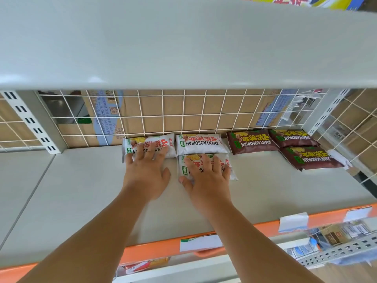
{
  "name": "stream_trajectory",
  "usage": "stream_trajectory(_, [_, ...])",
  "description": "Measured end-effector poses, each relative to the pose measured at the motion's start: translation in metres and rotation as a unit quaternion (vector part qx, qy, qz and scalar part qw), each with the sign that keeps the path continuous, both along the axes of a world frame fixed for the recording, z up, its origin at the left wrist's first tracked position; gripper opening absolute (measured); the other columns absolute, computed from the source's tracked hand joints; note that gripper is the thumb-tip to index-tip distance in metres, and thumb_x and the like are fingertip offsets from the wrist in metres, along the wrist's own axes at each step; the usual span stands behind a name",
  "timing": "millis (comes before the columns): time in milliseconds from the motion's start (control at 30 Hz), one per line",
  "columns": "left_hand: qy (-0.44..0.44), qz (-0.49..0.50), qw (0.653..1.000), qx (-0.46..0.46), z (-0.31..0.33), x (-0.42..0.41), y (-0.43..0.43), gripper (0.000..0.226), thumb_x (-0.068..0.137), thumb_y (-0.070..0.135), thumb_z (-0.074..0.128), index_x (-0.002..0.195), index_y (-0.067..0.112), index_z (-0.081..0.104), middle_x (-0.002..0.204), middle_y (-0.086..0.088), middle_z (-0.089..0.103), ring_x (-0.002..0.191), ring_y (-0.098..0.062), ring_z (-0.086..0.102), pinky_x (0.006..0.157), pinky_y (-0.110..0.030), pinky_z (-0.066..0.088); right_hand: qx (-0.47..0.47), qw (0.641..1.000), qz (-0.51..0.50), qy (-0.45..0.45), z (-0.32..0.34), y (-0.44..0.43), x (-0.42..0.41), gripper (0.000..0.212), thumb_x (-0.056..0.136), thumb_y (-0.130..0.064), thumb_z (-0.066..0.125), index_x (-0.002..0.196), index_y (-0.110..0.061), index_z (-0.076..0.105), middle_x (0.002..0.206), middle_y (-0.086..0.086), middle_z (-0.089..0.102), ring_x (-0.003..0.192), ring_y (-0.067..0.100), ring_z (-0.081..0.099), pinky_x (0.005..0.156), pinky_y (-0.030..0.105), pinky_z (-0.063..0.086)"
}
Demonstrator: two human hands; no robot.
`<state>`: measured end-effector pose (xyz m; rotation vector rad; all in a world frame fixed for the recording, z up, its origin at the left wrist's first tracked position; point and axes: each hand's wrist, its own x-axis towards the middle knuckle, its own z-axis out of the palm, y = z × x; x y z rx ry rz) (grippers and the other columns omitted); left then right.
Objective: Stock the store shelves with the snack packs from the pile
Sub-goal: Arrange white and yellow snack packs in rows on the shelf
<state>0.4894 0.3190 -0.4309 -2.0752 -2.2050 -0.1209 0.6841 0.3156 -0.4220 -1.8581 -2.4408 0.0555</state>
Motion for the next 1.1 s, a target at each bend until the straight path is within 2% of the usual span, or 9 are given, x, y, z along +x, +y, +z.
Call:
stream_trajectory(133, [-0.011, 0.035, 0.999, 0.020, 0.004, 0.003, -0.005, 0.069, 0.090, 0.056, 0.030, 0.155, 0.035, 0.027, 0.163, -0.004, 0.029, 0.150, -0.033, 0.021, 0.115, -0.057, 0.025, -0.001, 1.000, 0.001, 0.004, -0.001, 0.000, 0.000, 0.062, 0.096, -0.072, 0.014, 0.154, -0.050, 0.007, 0.168, 0.006, 0.009, 0.153, 0.039, 0.000, 0.119, 0.064, 0.001])
stream_trajectory(300, [-0.033, 0.100, 0.994, 0.033, 0.001, 0.005, -0.018, 0.067, 0.094, 0.057, 0.030, 0.157, 0.035, 0.025, 0.164, -0.008, 0.025, 0.151, -0.034, 0.020, 0.111, -0.055, 0.032, -0.009, 1.000, 0.010, -0.005, 0.002, -0.001, 0.002, 0.061, 0.097, -0.070, 0.016, 0.154, -0.050, 0.006, 0.167, 0.006, 0.007, 0.152, 0.039, -0.001, 0.118, 0.064, 0.001])
stream_trajectory(433, [-0.061, 0.143, 0.988, -0.006, -0.001, 0.008, -0.033, 0.063, 0.096, 0.054, 0.028, 0.156, 0.038, 0.019, 0.167, -0.007, 0.015, 0.151, -0.036, 0.016, 0.110, -0.052, 0.034, -0.021, 0.999, 0.019, -0.017, 0.005, 0.000, 0.004, 0.063, 0.097, -0.070, 0.018, 0.154, -0.049, 0.006, 0.167, 0.008, 0.007, 0.152, 0.040, 0.001, 0.118, 0.065, 0.003])
stream_trajectory(533, [-0.061, 0.124, 0.990, -0.041, -0.002, 0.010, -0.053, 0.061, 0.098, 0.052, 0.023, 0.155, 0.033, 0.026, 0.165, -0.005, 0.023, 0.150, -0.033, 0.020, 0.119, -0.049, 0.027, -0.025, 0.999, 0.029, -0.021, 0.008, 0.002, 0.004, 0.065, 0.096, -0.070, 0.020, 0.155, -0.047, 0.008, 0.167, 0.010, 0.009, 0.151, 0.041, 0.005, 0.117, 0.066, 0.008])
stream_trajectory(700, [-0.089, 0.068, 0.991, -0.078, 0.003, -0.001, -0.088, 0.064, 0.101, 0.056, 0.026, 0.160, 0.033, 0.019, 0.169, 0.004, 0.016, 0.156, -0.020, 0.010, 0.126, -0.040, 0.013, -0.055, 0.997, 0.035, -0.052, 0.017, 0.004, 0.004, 0.068, 0.095, -0.069, 0.024, 0.156, -0.044, 0.010, 0.167, 0.011, 0.011, 0.150, 0.042, 0.010, 0.116, 0.066, 0.012])
stream_trajectory(800, [-0.084, 0.063, 0.990, -0.097, 0.007, -0.007, -0.103, 0.064, 0.100, 0.057, 0.029, 0.159, 0.033, 0.023, 0.168, 0.007, 0.017, 0.155, -0.017, 0.013, 0.125, -0.039, 0.017, -0.025, 0.996, 0.044, -0.076, 0.028, -0.004, -0.005, 0.069, 0.090, -0.067, 0.038, 0.152, -0.036, 0.029, 0.159, 0.013, 0.031, 0.143, 0.041, 0.027, 0.113, 0.063, 0.020])
stream_trajectory(900, [-0.066, 0.045, 0.988, -0.129, 0.016, -0.012, -0.121, 0.052, 0.099, 0.052, 0.031, 0.147, 0.034, 0.040, 0.160, 0.006, 0.034, 0.148, -0.016, 0.030, 0.116, -0.041, 0.034, -0.001, 0.992, 0.114, -0.059, 0.036, -0.027, -0.026, 0.058, 0.090, -0.056, 0.048, 0.142, -0.031, 0.043, 0.154, 0.010, 0.036, 0.142, 0.038, 0.030, 0.112, 0.060, 0.026])
stream_trajectory(967, [-0.069, 0.043, 0.987, -0.142, 0.024, -0.021, -0.143, 0.043, 0.097, 0.050, 0.033, 0.131, 0.033, 0.053, 0.144, 0.008, 0.051, 0.134, -0.014, 0.045, 0.105, -0.038, 0.044, 0.001, 0.985, 0.167, -0.046, 0.041, -0.050, -0.044, 0.051, 0.091, -0.051, 0.049, 0.137, -0.029, 0.047, 0.152, 0.008, 0.037, 0.139, 0.037, 0.032, 0.110, 0.059, 0.029])
stream_trajectory(1100, [-0.104, 0.086, 0.988, -0.079, 0.041, -0.058, -0.208, 0.032, 0.092, 0.047, 0.041, 0.113, 0.036, 0.062, 0.116, 0.011, 0.068, 0.108, -0.017, 0.062, 0.085, -0.029, 0.045, -0.006, 0.970, 0.241, -0.020, 0.050, -0.097, -0.086, 0.038, 0.090, -0.045, 0.050, 0.123, -0.027, 0.055, 0.128, 0.003, 0.050, 0.118, 0.032, 0.049, 0.094, 0.049, 0.040])
